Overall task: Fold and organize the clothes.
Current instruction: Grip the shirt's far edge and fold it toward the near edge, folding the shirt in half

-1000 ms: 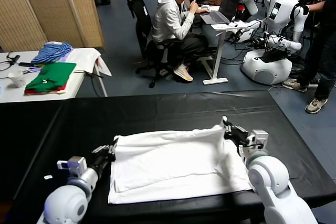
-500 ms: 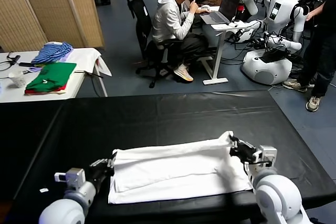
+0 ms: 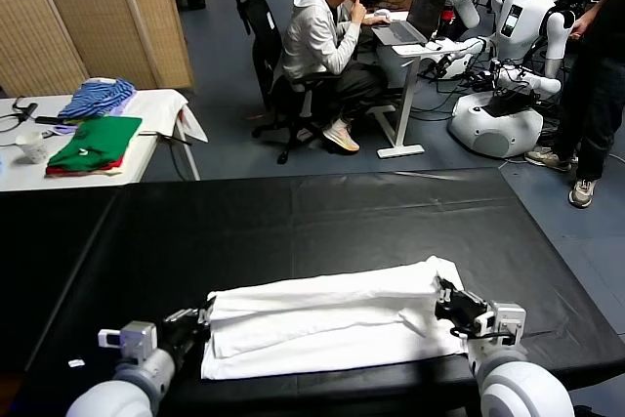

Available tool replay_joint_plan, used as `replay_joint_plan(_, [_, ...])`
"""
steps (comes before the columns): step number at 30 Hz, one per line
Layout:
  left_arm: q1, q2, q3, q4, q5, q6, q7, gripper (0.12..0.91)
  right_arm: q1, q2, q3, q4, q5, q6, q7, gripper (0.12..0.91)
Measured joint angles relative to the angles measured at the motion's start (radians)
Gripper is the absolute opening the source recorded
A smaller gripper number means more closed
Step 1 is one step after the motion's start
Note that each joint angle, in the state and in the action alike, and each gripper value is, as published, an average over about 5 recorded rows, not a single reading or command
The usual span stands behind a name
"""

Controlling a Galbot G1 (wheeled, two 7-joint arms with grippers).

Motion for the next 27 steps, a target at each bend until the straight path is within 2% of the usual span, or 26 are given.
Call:
replay_joint_plan(11, [0.018, 0.002, -0.011, -0.027, -0.038, 0.066, 0.014, 0.155, -0.003, 0.006, 0.000, -0.022, 0.000, 0.000, 0.015, 0.142])
replay_joint_plan(23, [0.019, -0.001, -0.009, -0.029, -0.031, 0.067, 0.014, 0.155, 0.014, 0.008, -0.004, -0.053, 0.000, 0.000, 0.017, 0.142])
replay_joint_plan(27, [0.022, -0.002, -0.007, -0.030, -0.017, 0.067, 0.030, 0.167, 0.015, 0.009, -0.006, -0.054, 0.001, 0.000, 0.018, 0.142])
